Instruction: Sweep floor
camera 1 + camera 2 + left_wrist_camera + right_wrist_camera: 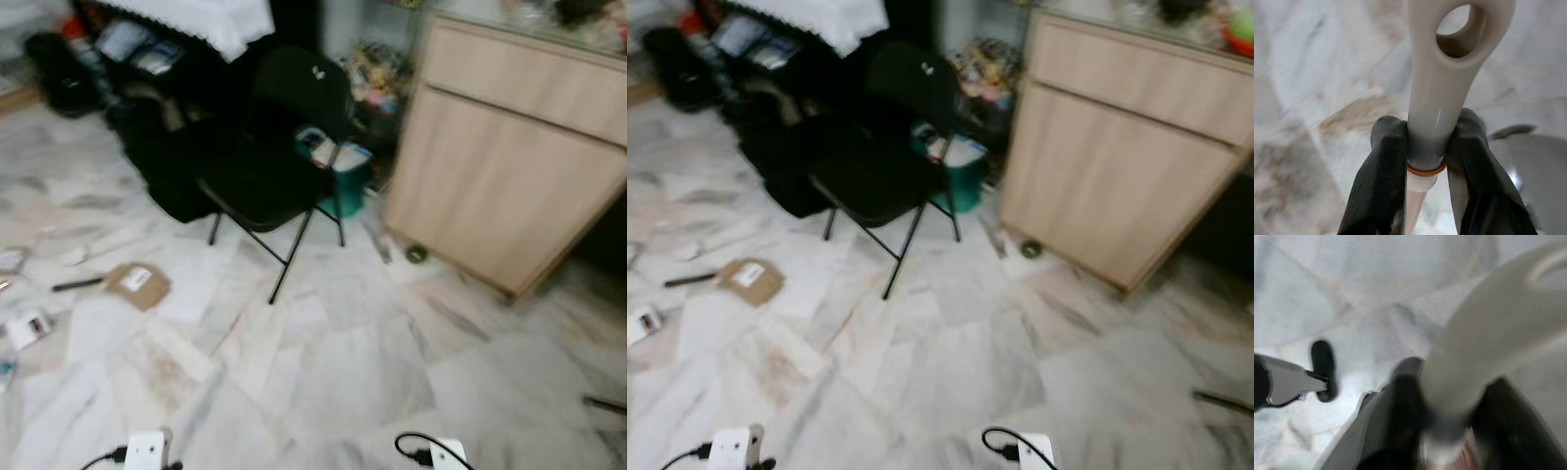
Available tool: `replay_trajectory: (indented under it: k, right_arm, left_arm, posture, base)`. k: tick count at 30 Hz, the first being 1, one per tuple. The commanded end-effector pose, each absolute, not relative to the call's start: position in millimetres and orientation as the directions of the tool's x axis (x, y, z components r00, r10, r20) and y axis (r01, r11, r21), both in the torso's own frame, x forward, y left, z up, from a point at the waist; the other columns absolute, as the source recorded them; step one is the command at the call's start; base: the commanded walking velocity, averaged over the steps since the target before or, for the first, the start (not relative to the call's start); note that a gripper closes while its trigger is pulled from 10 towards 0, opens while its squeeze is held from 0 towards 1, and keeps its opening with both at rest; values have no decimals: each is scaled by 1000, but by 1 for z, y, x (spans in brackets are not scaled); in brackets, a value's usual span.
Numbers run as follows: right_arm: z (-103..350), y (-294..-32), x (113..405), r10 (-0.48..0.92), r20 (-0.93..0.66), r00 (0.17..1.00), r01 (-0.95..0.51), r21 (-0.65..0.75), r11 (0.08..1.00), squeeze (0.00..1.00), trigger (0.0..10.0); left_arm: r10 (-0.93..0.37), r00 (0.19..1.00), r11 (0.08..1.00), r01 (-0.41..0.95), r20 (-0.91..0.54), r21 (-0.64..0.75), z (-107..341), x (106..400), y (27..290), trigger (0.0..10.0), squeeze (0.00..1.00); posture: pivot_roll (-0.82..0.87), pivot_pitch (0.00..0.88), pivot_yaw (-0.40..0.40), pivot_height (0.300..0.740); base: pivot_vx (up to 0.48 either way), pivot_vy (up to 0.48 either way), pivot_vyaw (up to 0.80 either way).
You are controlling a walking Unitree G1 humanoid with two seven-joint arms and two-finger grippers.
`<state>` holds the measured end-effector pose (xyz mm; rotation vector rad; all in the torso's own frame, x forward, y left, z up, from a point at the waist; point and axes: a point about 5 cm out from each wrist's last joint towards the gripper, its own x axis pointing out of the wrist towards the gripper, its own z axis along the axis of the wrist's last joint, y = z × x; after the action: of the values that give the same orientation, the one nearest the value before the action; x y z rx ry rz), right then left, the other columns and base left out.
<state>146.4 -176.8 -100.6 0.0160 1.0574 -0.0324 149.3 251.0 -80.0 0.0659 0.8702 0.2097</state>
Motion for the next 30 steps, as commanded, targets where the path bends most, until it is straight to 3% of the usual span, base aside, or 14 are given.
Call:
replay_trajectory:
  k: [1,8,20,30]
  right_arm:
    - [-101,-172,147,1,-870,492,22,14,1000,0,10000]
    - [-101,-172,147,1,-873,487,31,19,999,0,10000]
    - [-101,-173,147,1,-873,487,-6,-2,1000,0,10000]
    - [-102,-175,144,0,-877,480,-1,-1,1000,0,10000]
  left_arm:
    - [211,577,975,-185,-789,126,-88,133,250,10000,0]
    - [218,572,973,-194,-791,127,-88,131,250,10000,0]
    - [217,569,973,-193,-793,127,-89,130,249,10000,0]
    - [217,563,973,-194,-797,128,-89,130,249,10000,0]
  posture:
    - [9,95,-41,740]
    - [11,99,-46,740]
    - [10,98,-48,740]
    - [10,97,-49,740]
  base:
    - [251,0,513]
    - [246,0,0]
    - [0,0,0]
    - [0,0,782]
